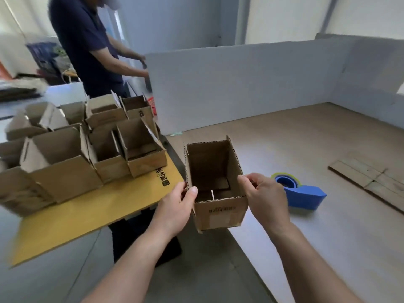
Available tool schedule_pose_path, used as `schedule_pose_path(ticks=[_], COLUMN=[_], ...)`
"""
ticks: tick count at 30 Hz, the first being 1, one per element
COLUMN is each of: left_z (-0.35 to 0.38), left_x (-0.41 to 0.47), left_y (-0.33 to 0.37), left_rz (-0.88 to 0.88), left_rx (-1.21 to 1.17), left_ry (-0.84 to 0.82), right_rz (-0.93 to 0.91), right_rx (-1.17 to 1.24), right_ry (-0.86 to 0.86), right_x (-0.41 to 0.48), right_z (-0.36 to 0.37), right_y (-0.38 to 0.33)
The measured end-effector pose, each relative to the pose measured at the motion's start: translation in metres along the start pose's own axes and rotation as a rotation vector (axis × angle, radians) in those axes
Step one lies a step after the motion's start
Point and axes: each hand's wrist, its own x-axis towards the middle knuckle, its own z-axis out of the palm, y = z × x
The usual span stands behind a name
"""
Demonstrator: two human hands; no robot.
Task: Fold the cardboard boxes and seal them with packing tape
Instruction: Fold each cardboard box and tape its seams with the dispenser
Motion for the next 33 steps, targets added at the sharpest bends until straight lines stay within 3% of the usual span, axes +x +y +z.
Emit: schedule_pose_path(ticks=[10, 19, 28, 33], left_z=[-0.091, -0.157, -0.201, -0.215], left_x=[0.031, -0.004, 0.000, 0.016], left_y=[-0.090, -0.175, -0.216, -0.228], left_rz=[-0.193, -0.510, -0.767, -0.803], left_rx=[0.043, -0.020, -0.108, -0.243], left_ry=[0.143, 0.367, 0.600, 0.724], right_rz=[-0.159, -0.445, -0.729, -0.843], right_rx=[-0.010, -0.098, -0.122, -0.091], right_ry=[-0.265, -0.596, -0.800, -0.899], right_x=[0.028, 0.005, 0.017, 0.030], right_z=[0.105, 0.218, 0.320, 0.367], right_y=[-0.083, -0.158, -0.242, -0.279])
